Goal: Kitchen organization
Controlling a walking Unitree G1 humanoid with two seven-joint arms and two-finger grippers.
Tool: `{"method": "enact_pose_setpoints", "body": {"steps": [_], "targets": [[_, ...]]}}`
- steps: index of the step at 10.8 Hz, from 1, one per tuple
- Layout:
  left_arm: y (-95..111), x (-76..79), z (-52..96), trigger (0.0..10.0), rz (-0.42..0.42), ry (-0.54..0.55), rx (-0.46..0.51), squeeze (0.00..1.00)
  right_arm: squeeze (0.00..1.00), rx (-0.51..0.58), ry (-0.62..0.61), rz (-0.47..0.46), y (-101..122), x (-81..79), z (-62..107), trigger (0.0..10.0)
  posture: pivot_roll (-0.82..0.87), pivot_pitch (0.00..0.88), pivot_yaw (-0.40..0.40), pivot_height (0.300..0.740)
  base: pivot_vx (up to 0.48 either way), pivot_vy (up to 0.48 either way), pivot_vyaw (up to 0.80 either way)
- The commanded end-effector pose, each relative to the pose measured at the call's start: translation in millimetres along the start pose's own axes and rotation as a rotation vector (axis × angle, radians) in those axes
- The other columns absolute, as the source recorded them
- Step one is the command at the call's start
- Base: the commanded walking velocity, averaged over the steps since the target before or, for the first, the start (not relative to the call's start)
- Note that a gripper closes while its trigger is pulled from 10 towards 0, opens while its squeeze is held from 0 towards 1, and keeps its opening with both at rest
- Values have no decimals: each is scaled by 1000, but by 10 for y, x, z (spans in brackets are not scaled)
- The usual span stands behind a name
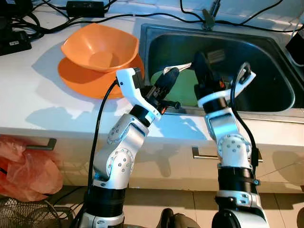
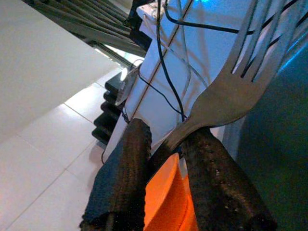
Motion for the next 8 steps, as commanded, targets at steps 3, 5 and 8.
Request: {"method": "enact_pose_setpoints", "body": {"steps": [3, 5, 8], "targets": [[-59, 82, 1, 10000, -3, -38, -35, 0, 0, 72, -4, -7, 111, -24, -40, 0, 165, 186, -67, 740, 0, 0, 0], [-92, 59, 7, 10000, -16, -24, -56, 0, 0, 90, -2, -30, 130, -31, -53, 0, 165, 188, -66, 740, 0, 0, 0], [-164, -8, 3, 10000, -56, 22, -97, 1000, 0, 102, -1, -42, 152, -33, -53, 0, 163, 189, -66, 740, 0, 0, 0]]}}
Point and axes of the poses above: a point about 5 cm out from each wrist's last joint towards the gripper, its own z axis pointing back from the gripper into the wrist, its own y axis along the axis of the wrist's last joint, x = y × z, the point moved 1 cm from there along -z, pointing out of the wrist towards the gripper, and after that the axes turned 14 degrees about -z, right-handed, at the moved point
